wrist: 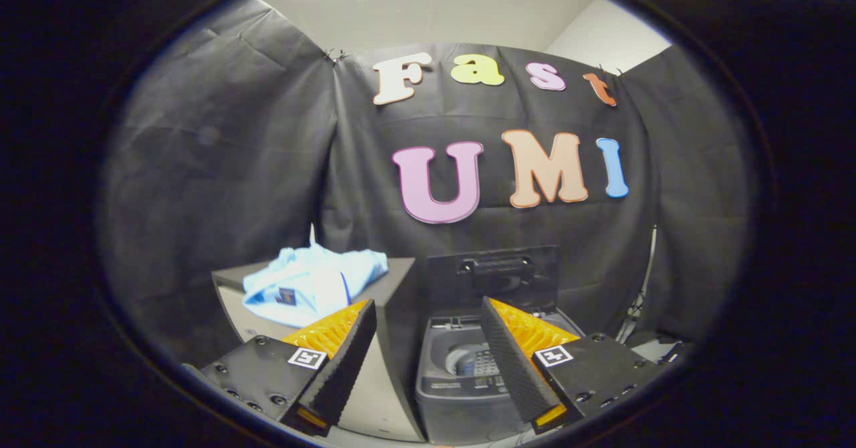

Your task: Put the clothes into the washing machine and then close the washing machine lid.

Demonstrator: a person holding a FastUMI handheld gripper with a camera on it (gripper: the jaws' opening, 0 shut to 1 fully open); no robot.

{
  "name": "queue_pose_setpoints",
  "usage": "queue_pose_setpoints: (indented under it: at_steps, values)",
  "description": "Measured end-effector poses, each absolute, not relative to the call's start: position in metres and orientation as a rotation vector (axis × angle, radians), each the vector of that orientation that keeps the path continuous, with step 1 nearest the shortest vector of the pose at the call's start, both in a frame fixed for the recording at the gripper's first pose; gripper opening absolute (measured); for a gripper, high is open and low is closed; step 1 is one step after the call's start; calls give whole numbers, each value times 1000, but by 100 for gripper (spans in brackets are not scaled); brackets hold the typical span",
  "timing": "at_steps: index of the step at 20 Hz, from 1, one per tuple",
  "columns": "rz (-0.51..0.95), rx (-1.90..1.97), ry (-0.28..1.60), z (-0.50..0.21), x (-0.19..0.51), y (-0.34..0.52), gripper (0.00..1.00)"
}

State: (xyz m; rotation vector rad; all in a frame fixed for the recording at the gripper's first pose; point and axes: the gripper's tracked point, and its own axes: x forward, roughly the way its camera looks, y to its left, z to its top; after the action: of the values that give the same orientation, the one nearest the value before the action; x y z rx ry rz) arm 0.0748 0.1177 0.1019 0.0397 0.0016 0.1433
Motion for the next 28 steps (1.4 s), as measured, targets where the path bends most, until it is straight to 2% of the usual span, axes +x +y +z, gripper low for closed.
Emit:
queue_pose_setpoints:
  at_steps: [5,11,14,20,25,28]
  values:
    - [158,36,-57,162,108,164,97]
    - [282,45,-34,192,164,248,98]
    - [285,15,27,188,198,278,98]
    - [246,-58,212,135,272,328,98]
    - [318,-100,430,72,280,364,98]
    - [275,-136,494,55,281,345,98]
